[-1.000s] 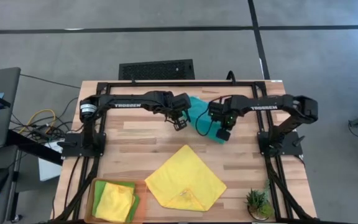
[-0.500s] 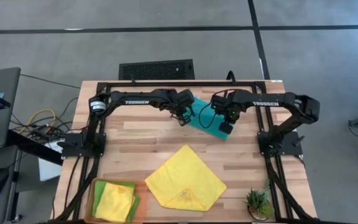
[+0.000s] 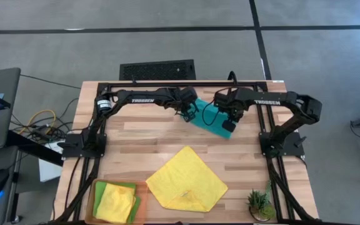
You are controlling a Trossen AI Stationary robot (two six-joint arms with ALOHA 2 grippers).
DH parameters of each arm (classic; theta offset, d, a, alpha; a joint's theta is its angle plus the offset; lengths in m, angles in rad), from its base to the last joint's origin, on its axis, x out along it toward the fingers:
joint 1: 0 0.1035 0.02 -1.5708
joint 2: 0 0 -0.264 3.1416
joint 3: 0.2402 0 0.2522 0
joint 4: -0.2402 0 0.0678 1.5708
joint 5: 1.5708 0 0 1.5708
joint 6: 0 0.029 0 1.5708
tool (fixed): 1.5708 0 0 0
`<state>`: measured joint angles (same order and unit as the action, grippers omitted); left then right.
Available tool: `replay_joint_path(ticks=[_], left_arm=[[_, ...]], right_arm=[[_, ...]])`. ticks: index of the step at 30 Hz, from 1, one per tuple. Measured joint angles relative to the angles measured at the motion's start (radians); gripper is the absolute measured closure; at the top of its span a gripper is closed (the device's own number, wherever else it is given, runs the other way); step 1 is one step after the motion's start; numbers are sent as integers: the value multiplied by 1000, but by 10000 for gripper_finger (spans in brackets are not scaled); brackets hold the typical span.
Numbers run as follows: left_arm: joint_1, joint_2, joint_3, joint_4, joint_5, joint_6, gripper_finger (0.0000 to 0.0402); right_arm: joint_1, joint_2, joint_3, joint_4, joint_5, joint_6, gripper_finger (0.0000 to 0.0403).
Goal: Fold microfiber towels
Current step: Fold the blue microfiber towel
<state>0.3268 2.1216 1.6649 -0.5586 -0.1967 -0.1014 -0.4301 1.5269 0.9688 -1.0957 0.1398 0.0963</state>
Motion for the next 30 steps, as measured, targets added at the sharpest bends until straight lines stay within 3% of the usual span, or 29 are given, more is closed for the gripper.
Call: replay_joint_path(ticks=[7,20,23,26,30], left_arm=[[3,13,-1,14,-1,0,378],[6,12,-1,56,1,-1,260],[6,12,5,25,43,15,245],[-4,11,17,-35,132,171,240],[-33,11,16,-111,154,356,239]], right_arm=[[-4,0,0,8,-4,-35,349],[-4,0,0,44,-6,-52,227],[-4,0,0,38,-11,-45,202],[1,-17,0,22,-16,-45,186],[18,-63,0,23,-84,-44,177]])
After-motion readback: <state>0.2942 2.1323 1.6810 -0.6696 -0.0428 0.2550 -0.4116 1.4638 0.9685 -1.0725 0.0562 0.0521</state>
